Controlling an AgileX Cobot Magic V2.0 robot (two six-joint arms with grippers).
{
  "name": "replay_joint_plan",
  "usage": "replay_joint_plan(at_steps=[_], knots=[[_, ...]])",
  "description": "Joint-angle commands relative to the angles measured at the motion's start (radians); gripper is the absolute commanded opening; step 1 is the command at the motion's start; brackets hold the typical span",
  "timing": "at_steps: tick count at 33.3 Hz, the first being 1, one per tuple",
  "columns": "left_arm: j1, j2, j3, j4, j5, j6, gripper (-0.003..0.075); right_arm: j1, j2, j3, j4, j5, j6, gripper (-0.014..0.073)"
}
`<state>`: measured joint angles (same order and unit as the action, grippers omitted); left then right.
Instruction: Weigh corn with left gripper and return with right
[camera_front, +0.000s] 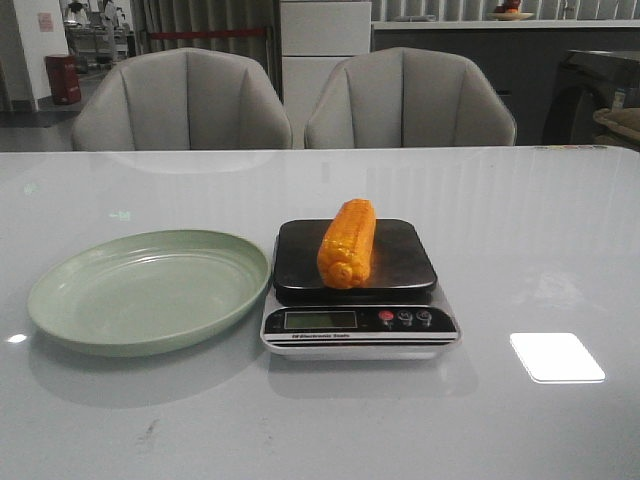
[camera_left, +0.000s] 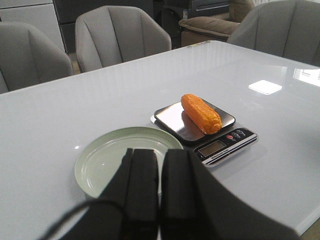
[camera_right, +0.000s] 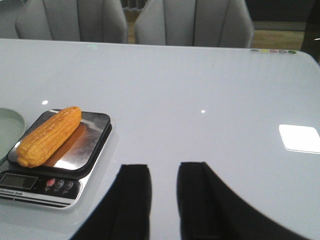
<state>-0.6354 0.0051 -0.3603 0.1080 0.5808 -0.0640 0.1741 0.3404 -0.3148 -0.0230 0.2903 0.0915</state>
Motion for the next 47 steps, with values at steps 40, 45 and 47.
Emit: replay_joint_plan(at_steps=[40, 45, 47], knots=[[0.001, 0.013, -0.023, 0.004, -0.077, -0.002, 0.0114, 0.416, 1.107, -0.890, 0.194, 0.296, 0.171, 0.0605], [0.001, 0.013, -0.023, 0.004, -0.077, -0.002, 0.0114, 0.416, 1.250, -1.004, 0.157, 0.348, 0.261, 0.0605], [0.001, 0.013, -0.023, 0.004, -0.077, -0.002, 0.0114, 0.416, 1.303, -1.049, 0.122, 0.379, 0.312, 0.0605]])
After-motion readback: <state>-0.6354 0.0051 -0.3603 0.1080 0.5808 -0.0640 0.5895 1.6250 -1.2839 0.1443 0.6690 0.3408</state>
